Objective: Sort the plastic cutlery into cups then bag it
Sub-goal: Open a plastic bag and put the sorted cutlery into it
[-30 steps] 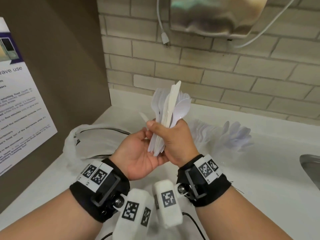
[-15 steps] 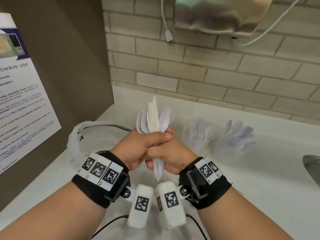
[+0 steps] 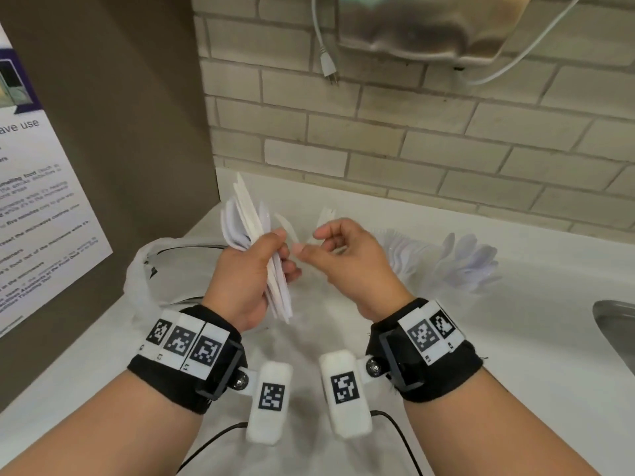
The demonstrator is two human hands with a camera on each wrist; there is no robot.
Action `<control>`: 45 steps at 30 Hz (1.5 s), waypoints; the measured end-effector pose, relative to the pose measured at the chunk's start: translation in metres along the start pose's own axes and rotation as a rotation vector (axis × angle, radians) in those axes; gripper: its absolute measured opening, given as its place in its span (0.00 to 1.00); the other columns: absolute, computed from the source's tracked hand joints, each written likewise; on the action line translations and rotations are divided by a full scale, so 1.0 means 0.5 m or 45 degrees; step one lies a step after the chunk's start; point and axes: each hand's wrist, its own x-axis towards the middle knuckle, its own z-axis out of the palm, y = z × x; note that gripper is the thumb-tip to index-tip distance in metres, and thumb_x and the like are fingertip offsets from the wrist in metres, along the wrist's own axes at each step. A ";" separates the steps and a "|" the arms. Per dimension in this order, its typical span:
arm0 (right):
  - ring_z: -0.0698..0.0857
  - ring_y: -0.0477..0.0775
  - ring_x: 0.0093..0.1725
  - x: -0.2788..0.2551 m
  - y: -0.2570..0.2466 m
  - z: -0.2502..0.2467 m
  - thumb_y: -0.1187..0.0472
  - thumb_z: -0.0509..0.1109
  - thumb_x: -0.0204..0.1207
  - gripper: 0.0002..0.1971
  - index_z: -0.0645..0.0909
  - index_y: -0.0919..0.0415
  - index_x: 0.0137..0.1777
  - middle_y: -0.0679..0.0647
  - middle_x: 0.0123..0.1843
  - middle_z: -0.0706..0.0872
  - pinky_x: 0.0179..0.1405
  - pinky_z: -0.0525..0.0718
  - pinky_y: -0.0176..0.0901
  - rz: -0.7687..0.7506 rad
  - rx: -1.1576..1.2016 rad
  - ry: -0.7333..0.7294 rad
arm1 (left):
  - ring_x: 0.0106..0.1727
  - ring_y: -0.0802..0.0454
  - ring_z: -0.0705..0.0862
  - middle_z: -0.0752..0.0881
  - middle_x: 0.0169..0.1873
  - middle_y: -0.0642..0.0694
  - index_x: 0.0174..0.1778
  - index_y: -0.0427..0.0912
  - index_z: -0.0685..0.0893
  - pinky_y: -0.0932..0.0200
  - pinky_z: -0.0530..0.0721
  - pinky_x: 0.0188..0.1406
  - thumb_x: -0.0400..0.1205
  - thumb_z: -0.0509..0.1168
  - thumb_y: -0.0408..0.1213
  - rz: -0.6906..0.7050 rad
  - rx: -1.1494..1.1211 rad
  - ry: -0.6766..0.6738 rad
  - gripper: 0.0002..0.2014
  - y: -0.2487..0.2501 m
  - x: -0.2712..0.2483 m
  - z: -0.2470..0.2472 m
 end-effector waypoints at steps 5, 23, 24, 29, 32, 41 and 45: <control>0.81 0.48 0.33 0.001 -0.029 0.029 0.51 0.79 0.68 0.14 0.84 0.48 0.52 0.51 0.41 0.79 0.39 0.84 0.43 -0.284 -0.143 -0.087 | 0.27 0.53 0.78 0.81 0.29 0.45 0.48 0.39 0.83 0.60 0.79 0.26 0.82 0.63 0.30 -0.047 0.199 -0.217 0.04 -0.021 -0.013 0.000; 0.78 0.50 0.26 0.017 -0.040 0.012 0.65 0.72 0.75 0.08 0.82 0.66 0.52 0.55 0.36 0.79 0.23 0.77 0.39 -0.005 0.011 -0.240 | 0.29 0.50 0.82 0.85 0.32 0.47 0.48 0.39 0.85 0.55 0.84 0.29 0.75 0.68 0.30 -0.097 0.198 -0.495 0.07 -0.033 -0.026 -0.008; 0.78 0.50 0.26 0.016 -0.041 0.012 0.66 0.70 0.76 0.06 0.82 0.66 0.51 0.56 0.36 0.80 0.24 0.77 0.40 0.006 0.013 -0.248 | 0.30 0.50 0.82 0.85 0.32 0.46 0.47 0.40 0.85 0.55 0.84 0.29 0.75 0.68 0.32 -0.102 0.174 -0.512 0.07 -0.034 -0.025 -0.009; 0.75 0.44 0.19 0.017 -0.042 0.007 0.68 0.62 0.78 0.06 0.81 0.62 0.45 0.48 0.24 0.78 0.25 0.77 0.42 0.041 0.045 -0.260 | 0.30 0.51 0.81 0.83 0.34 0.44 0.47 0.44 0.86 0.56 0.84 0.30 0.78 0.66 0.40 -0.124 0.088 -0.566 0.07 -0.037 -0.022 -0.016; 0.76 0.45 0.20 0.015 -0.041 0.008 0.65 0.66 0.79 0.04 0.82 0.64 0.47 0.49 0.28 0.78 0.24 0.78 0.42 -0.017 0.010 -0.267 | 0.30 0.51 0.79 0.82 0.34 0.44 0.47 0.44 0.86 0.55 0.83 0.30 0.78 0.65 0.42 -0.135 0.080 -0.570 0.07 -0.038 -0.020 -0.015; 0.76 0.54 0.22 0.022 -0.021 0.003 0.58 0.62 0.84 0.09 0.75 0.64 0.47 0.60 0.31 0.82 0.26 0.77 0.47 0.033 -0.032 -0.299 | 0.37 0.49 0.83 0.85 0.37 0.41 0.53 0.37 0.85 0.56 0.84 0.36 0.82 0.62 0.49 -0.258 -0.026 -0.506 0.18 -0.043 -0.013 -0.024; 0.74 0.52 0.20 0.024 -0.021 -0.015 0.60 0.60 0.85 0.07 0.73 0.65 0.51 0.62 0.38 0.89 0.23 0.75 0.45 0.031 0.081 -0.217 | 0.36 0.45 0.86 0.83 0.36 0.43 0.46 0.39 0.83 0.52 0.85 0.36 0.81 0.64 0.41 -0.337 -0.103 -0.295 0.09 -0.049 -0.006 -0.033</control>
